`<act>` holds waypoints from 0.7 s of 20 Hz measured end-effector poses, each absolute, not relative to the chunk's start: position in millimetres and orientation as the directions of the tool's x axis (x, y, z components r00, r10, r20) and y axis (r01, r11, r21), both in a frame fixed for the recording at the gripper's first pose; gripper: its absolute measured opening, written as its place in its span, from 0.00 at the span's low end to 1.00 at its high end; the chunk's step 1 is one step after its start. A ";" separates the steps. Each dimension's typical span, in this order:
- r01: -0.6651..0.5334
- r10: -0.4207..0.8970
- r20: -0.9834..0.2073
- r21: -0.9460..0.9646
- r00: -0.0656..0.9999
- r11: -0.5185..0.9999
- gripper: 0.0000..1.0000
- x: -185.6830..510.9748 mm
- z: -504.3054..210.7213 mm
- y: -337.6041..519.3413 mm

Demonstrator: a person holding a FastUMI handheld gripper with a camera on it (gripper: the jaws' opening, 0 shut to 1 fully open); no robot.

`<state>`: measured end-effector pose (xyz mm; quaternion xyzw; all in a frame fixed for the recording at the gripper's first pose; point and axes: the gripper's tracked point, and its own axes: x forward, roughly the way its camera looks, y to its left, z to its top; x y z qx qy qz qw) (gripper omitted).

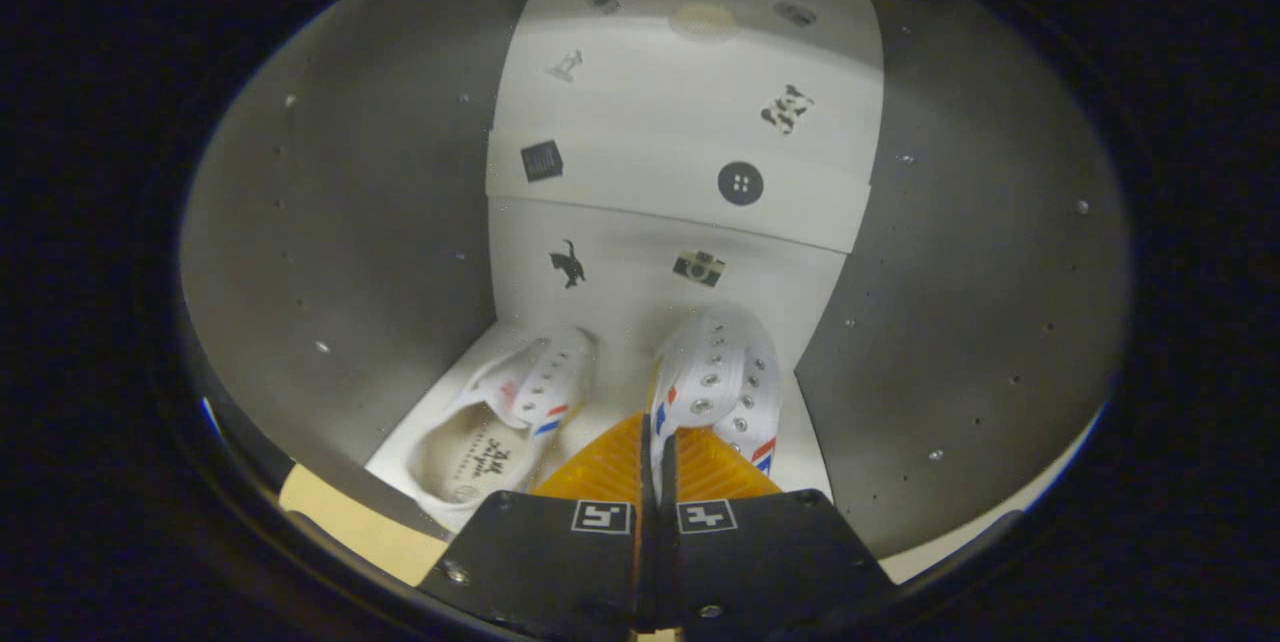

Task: Open the shoe cabinet door, grab the shoes and put them into the shoe cabinet, then close the shoe cabinet door.

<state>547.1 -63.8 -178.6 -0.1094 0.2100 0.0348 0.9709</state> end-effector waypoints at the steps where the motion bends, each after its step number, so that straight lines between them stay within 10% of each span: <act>1: -0.113 0.015 -0.429 -0.205 0.903 0.972 0.04 552.1 -186.0 -65.6; 14: -0.078 0.003 -0.479 -0.137 0.878 0.987 0.11 564.6 -220.7 -62.8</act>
